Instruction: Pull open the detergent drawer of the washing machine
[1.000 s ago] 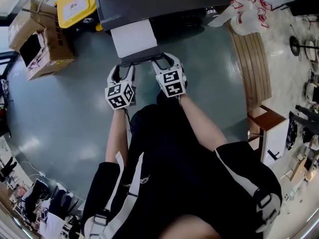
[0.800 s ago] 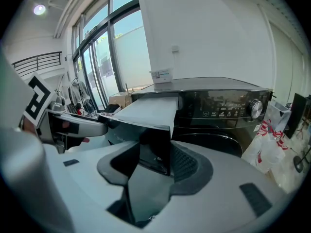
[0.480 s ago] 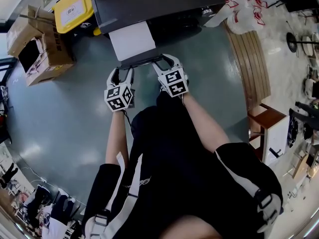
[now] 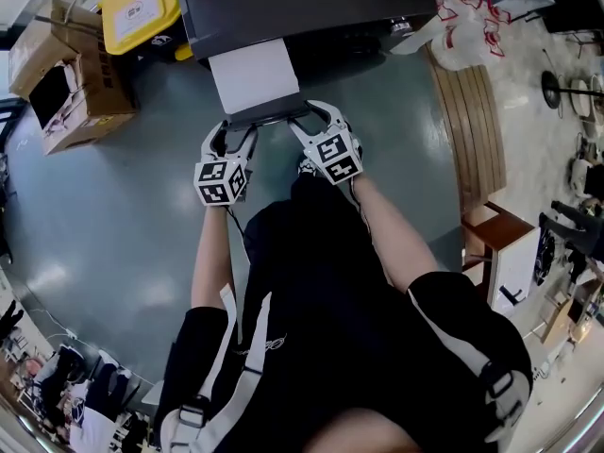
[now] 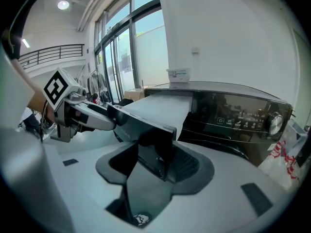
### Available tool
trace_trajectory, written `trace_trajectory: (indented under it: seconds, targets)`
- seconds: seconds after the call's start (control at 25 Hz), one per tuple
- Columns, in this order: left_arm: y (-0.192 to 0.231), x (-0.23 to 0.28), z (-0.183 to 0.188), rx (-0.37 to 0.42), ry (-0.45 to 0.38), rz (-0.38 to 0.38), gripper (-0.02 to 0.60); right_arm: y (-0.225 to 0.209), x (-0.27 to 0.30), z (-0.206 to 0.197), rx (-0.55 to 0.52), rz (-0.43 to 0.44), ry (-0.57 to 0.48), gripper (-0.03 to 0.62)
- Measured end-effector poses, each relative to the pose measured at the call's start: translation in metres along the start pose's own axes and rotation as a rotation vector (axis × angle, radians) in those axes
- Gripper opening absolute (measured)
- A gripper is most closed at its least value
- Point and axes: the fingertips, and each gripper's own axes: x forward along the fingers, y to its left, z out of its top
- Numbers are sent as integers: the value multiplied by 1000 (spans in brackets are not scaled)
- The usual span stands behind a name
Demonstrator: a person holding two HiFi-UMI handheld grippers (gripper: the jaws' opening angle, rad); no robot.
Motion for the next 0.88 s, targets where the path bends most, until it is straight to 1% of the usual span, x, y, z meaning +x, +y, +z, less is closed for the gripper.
trace_trajectory:
  seconds: [0.08,0.16,0.36,0.44,0.68,0.88]
  targets:
    - [1,2,-1,6,9,-19,302,0,1,1,-5,9,3,219]
    - [0,3,-1,14,16,-22,305,0,0,0,4,9,-2,215]
    - [-1,2,-1,38,10,-4,304,-1,0,2,22,0,-16,212]
    - [-1,1,-1,44,9,0,304,1,0,0,31,-1,-5,212]
    - [1,-2,1,36,6,1,305,3,1,3,27,-3,-10,210]
    - [1,-5,0,25,2,11,304,5,-2,1,33,-6,11,209]
